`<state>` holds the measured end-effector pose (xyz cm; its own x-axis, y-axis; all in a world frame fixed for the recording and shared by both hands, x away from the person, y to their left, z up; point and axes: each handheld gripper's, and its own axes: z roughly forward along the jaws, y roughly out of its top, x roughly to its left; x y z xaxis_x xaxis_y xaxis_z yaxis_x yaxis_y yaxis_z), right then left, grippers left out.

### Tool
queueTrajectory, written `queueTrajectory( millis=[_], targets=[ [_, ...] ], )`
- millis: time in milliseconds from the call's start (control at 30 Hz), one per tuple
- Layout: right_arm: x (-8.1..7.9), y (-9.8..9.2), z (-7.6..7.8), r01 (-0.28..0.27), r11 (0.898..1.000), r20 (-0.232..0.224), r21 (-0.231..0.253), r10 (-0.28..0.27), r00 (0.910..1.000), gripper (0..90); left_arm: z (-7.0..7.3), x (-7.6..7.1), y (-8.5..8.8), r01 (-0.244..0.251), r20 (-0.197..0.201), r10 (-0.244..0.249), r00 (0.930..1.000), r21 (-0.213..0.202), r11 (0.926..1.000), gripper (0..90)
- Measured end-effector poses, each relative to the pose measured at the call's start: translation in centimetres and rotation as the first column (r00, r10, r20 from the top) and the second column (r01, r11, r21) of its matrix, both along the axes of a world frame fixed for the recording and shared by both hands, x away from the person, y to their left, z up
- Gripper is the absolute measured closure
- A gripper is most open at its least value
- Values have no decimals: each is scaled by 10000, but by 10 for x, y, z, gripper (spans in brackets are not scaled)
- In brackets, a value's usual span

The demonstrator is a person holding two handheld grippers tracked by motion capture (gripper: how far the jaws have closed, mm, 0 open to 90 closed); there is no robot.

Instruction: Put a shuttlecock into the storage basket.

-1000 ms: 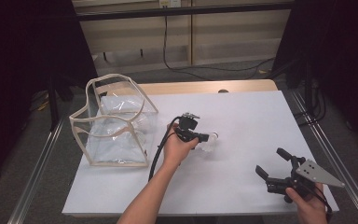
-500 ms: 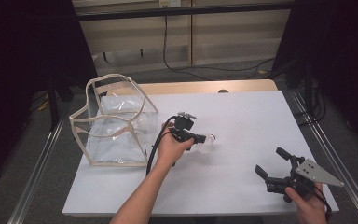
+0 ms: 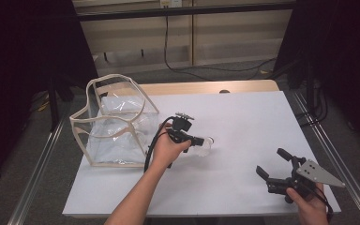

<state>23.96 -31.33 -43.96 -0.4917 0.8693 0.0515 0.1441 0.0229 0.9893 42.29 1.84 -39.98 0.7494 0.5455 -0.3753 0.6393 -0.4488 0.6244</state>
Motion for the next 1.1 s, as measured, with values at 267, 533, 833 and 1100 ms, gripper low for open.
queueTrajectory(
  millis=[267,533,833,1100],
  targets=[
    [0,0,0,7,10000,-1,3,-7,10000,16,8,0,4,89,-172,-90,9998,-110,9999,898],
    [0,0,0,-1,10000,0,10,1,10000,17,14,0,9,165,-291,-163,9994,71,9998,898],
    [0,0,0,5,10000,14,2,-5,10000,17,24,1,16,227,-312,-224,9993,95,9997,897],
    [0,0,0,7,10000,30,-9,-7,10000,17,29,1,20,206,-350,-199,9992,205,9996,898]
  ],
)
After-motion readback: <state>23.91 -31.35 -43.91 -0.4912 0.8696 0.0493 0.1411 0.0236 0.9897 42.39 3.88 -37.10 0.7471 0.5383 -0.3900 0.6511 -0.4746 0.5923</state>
